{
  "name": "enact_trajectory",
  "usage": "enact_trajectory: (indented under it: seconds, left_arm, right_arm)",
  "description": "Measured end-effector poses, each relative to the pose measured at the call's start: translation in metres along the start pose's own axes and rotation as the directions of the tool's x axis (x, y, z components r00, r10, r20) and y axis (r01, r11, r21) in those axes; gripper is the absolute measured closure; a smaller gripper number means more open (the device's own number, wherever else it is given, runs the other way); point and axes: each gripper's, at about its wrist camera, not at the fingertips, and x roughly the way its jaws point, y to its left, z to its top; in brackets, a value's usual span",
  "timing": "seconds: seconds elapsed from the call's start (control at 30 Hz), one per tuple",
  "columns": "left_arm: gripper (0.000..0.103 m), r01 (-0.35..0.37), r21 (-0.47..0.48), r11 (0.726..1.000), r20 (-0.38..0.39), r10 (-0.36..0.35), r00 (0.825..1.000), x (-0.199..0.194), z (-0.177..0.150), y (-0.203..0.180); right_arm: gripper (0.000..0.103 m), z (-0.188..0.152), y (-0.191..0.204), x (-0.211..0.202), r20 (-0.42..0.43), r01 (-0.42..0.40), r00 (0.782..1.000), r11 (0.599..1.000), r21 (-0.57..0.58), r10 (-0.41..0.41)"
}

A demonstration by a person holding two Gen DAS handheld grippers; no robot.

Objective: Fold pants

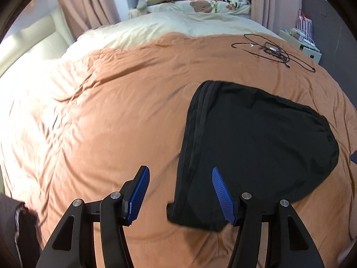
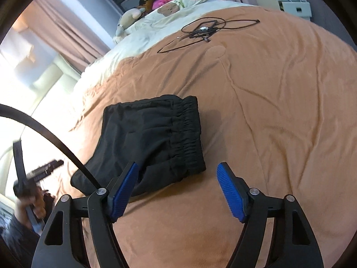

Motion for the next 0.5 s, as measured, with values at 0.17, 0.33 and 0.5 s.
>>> enact_trajectory:
  seconds: [0.17,0.33,0.5]
  left_arm:
    - [0.042,0.004,-0.056,0.998,-0.023,-0.005,1.000,-0.004,-0.023,0.013]
    - [0.042,0.019,-0.124,0.992,-0.039,-0.024,0.999,-0.001,-0.040,0.027]
    - [0.042,0.044,-0.203,0.978,-0.051,-0.055,0.997,0.003,-0.051,0.038]
  right_arm:
    - [0.031,-0.006,-0.012,0.007,-0.011,-0.029,0.999,0.994,0.102,0.030]
    - [0.036,-0.015,-0.029,0.021,0.010,-0.098,0.995,0.963,0.253,0.098]
    - [0.036,-0.024,-0.037,0.041,0.034,-0.133,0.991,0.929,0.346,0.129]
